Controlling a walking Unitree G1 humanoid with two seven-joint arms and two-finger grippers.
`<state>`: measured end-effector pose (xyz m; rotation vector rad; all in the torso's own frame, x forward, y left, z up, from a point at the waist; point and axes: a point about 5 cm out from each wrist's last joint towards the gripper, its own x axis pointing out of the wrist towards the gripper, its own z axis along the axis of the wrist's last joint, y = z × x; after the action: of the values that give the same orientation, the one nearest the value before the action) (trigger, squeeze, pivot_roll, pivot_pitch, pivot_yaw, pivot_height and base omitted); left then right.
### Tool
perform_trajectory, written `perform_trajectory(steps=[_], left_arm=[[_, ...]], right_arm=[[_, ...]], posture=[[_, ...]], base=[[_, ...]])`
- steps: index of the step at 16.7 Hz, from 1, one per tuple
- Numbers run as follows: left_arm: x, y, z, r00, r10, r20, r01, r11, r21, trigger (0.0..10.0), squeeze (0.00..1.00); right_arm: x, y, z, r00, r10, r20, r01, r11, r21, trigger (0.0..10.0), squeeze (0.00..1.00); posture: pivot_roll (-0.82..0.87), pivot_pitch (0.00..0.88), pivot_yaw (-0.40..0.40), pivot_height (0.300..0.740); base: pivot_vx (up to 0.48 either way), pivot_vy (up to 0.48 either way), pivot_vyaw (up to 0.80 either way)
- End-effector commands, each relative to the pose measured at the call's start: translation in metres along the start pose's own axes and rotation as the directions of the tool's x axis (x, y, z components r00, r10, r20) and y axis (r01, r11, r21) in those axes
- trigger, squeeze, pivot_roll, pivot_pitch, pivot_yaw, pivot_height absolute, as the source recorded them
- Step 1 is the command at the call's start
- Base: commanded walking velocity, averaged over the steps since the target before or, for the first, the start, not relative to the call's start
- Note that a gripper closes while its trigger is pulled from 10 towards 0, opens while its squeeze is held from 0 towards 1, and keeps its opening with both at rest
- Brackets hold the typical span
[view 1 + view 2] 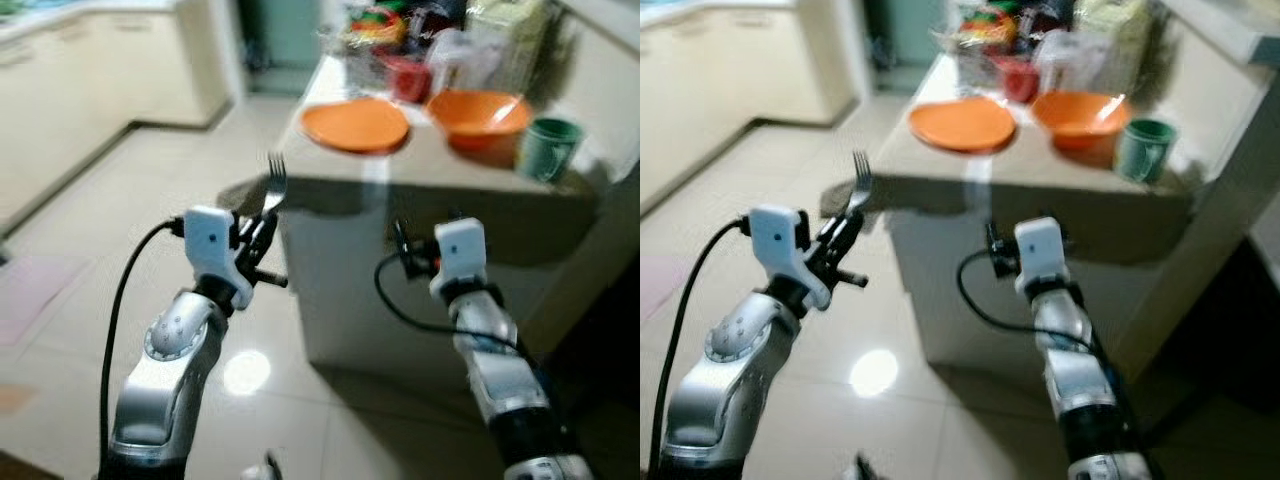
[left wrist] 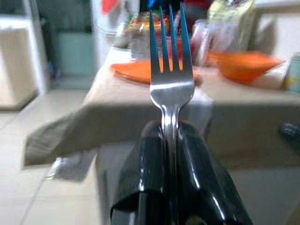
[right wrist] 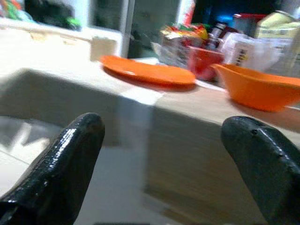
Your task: Setting the table
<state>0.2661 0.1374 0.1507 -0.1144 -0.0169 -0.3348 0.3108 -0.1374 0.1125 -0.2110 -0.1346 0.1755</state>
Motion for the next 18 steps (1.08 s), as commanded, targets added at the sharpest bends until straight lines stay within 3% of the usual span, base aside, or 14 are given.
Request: perform_trajectory(steps=[1,11,18], left_arm=[[0.006,-0.004,0.010,0.999,-0.024,0.040,0.023,1.000,0.010,0.0,0.00],[0.015,-0.003,0.012,0.999,0.001,0.049,-0.002,1.000,0.022,0.0,0.00],[0.027,-0.008,0.015,0.997,-0.036,0.066,0.034,0.999,0.031,0.0,0.00]], right_arm=[[0.002,0.003,0.000,1.000,0.008,0.001,-0.008,1.000,0.003,10.0,0.00],[0.006,0.004,0.001,1.000,0.011,0.012,-0.011,1.000,0.000,10.0,0.00],[0.005,0.006,0.001,1.000,0.011,0.023,-0.011,1.000,-0.007,10.0,0.00]], posture=[[-0.12,0.000,0.066,0.736],[-0.12,0.000,0.072,0.736],[-0.14,0.000,0.084,0.736]], base=[[0.000,-0.480,0.00],[0.000,-0.456,0.00],[0.000,-0.427,0.00]])
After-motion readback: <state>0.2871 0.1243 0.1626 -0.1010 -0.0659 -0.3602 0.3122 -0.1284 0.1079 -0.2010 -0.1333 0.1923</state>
